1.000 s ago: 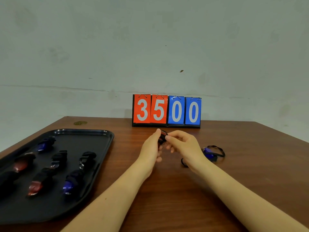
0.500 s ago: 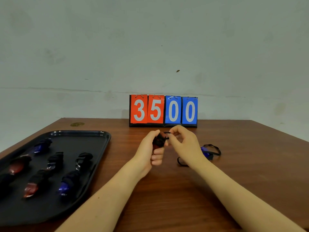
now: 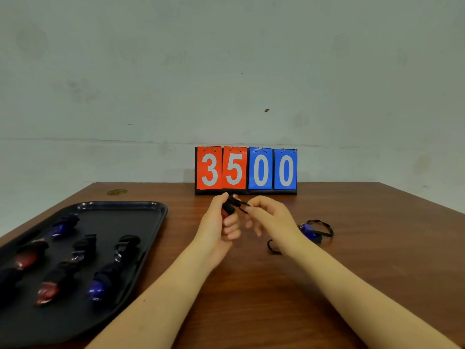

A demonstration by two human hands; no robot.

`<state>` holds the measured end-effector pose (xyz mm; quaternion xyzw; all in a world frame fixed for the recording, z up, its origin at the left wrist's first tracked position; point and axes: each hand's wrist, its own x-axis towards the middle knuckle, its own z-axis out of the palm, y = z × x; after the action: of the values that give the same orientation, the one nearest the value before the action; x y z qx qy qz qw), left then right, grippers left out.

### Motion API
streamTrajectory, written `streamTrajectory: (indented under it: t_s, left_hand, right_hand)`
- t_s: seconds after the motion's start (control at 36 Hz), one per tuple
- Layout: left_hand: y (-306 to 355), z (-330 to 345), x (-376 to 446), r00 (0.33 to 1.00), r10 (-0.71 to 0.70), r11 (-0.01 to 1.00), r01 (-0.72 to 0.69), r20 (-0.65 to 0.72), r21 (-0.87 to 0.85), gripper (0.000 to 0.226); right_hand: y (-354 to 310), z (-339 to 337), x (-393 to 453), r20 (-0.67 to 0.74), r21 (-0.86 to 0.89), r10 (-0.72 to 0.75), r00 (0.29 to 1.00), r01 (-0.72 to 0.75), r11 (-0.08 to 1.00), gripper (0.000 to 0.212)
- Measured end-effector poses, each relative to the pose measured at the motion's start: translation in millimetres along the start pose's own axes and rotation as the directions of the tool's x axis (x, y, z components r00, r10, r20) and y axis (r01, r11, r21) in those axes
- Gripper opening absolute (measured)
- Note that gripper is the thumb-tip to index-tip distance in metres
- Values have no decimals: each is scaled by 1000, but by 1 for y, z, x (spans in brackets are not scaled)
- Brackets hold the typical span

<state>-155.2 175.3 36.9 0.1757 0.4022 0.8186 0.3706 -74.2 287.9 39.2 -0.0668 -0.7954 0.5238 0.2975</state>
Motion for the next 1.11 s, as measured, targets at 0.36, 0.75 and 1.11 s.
streamTrajectory:
  t_s: [0.36, 0.75, 1.11]
  left_hand:
    - [-5, 6, 2, 986, -163, 957, 163, 21, -240, 29]
    - [-8, 4, 4, 972, -227, 935, 235, 59, -265, 33]
    - [-4, -1, 3, 991, -123, 982, 129, -56, 136, 34]
  right_hand:
    - [9, 1, 3, 166, 719, 185, 969, -247, 649, 18]
    - [7, 1, 8, 116, 631, 126, 985, -171, 756, 14]
    - [2, -9, -3, 74, -602, -342, 937, 316, 734, 11]
